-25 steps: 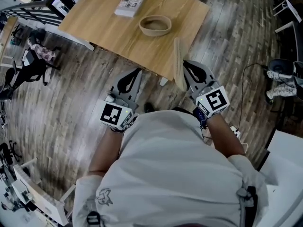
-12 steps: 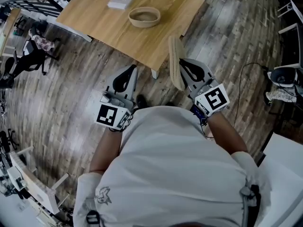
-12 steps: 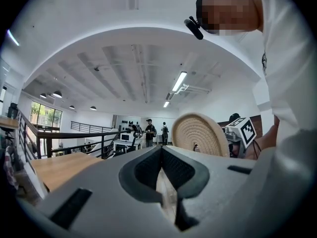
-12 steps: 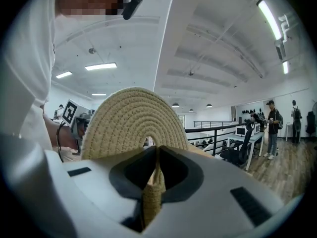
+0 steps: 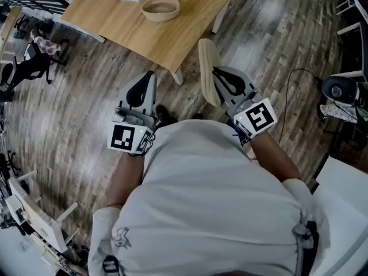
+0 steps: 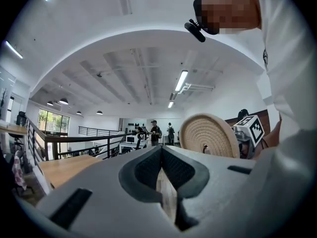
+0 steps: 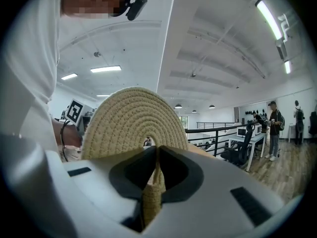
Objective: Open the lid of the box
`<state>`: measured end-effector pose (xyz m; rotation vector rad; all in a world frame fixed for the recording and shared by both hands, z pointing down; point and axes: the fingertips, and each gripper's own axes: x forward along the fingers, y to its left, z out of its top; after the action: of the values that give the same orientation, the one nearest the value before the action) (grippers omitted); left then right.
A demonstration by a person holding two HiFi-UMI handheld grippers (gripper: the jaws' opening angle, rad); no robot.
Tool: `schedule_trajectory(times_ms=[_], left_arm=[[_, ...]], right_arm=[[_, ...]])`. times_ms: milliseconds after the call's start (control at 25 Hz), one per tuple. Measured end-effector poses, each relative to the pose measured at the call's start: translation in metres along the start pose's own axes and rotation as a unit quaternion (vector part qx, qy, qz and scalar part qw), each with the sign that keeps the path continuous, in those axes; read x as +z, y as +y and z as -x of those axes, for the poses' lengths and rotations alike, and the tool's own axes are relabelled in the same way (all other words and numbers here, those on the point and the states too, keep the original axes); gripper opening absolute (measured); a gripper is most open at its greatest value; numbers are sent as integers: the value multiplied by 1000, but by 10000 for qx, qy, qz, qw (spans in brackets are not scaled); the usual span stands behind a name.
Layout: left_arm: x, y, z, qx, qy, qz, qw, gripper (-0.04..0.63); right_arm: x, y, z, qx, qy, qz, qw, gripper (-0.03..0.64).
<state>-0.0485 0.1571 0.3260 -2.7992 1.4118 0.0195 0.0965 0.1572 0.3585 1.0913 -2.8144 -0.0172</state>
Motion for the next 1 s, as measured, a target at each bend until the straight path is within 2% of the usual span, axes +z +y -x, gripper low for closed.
schedule_trajectory(times_ms=[280,560,1000], left_arm=[[-3,-16,4,-35,43,-43,10000,5],[-1,-19,16,18,-86,72,9999,5],[-6,-12,22,126,-62,130,9998,5]], right_arm=[[-10,9,7,65,-10,-92,9999,31],[-13,21,4,190,-23,-139,9997,32],[-13,28,-3,253,-15,-120,9996,31]])
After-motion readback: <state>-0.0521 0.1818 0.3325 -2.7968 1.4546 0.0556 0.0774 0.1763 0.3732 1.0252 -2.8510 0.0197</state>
